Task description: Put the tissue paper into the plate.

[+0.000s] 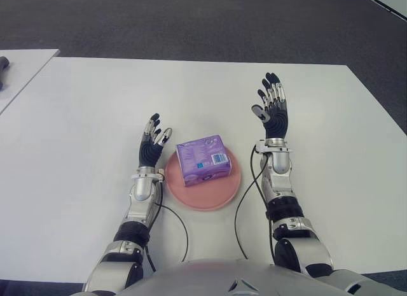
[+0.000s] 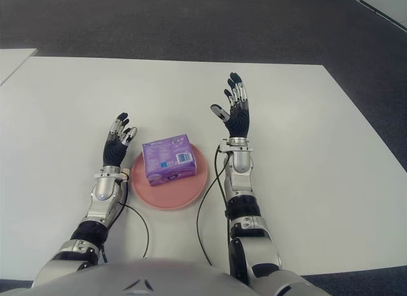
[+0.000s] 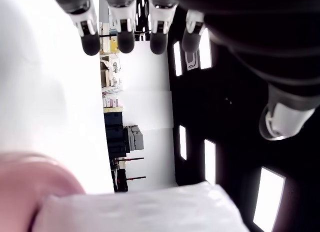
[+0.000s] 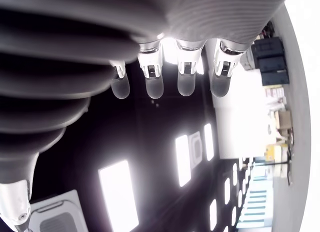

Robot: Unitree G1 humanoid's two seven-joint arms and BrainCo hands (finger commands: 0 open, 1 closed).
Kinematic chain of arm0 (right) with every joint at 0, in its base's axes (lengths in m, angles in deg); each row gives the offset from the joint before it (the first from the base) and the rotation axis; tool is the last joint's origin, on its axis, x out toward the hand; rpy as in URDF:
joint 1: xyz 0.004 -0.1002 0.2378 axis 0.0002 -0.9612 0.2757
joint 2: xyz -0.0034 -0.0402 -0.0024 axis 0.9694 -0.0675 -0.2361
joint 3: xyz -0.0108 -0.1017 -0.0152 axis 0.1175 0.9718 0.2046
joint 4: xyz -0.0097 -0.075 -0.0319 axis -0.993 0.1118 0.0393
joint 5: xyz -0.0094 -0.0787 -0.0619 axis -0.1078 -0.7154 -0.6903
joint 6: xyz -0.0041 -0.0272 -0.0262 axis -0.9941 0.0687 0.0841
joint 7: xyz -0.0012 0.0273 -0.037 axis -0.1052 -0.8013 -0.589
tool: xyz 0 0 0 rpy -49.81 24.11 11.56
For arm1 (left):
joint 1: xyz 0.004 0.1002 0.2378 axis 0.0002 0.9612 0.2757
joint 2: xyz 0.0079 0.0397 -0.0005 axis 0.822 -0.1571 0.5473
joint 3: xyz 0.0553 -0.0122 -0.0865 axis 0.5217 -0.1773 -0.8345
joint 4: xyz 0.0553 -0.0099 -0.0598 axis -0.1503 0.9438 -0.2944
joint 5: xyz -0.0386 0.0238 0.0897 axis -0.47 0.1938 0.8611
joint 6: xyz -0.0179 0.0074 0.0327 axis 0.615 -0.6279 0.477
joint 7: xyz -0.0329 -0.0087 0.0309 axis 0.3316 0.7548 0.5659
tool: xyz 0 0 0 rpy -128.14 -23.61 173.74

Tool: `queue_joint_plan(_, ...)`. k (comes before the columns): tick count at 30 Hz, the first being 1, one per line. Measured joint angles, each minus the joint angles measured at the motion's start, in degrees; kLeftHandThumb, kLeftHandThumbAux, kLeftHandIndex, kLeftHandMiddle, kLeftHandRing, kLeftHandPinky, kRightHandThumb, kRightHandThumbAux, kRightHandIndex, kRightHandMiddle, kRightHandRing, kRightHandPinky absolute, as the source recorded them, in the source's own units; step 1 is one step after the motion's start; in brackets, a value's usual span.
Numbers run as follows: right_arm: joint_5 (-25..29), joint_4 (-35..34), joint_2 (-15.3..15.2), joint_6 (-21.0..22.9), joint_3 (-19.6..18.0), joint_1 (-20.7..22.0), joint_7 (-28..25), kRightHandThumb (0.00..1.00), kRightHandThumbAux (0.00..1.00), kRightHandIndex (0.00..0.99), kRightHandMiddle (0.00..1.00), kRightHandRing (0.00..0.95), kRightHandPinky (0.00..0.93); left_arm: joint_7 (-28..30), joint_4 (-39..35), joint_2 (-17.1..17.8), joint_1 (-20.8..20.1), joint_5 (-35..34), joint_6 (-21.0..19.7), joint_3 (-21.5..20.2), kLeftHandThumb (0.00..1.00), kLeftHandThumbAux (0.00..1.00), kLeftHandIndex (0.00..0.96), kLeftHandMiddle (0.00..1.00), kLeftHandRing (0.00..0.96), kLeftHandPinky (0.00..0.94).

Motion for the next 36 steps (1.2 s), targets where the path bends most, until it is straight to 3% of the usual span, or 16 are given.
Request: queue_joint_plan(36, -0.27, -0.99, 0.5, 0.01, 0.11, 0.0, 0.43, 0.037, 0.592, 0.047, 0.031, 0.0, 0.0, 1.34, -0.13, 0.47, 0.31, -0.41, 0.24, -0.24, 0.0, 0.47, 0.0, 0.0, 0.0, 0.0)
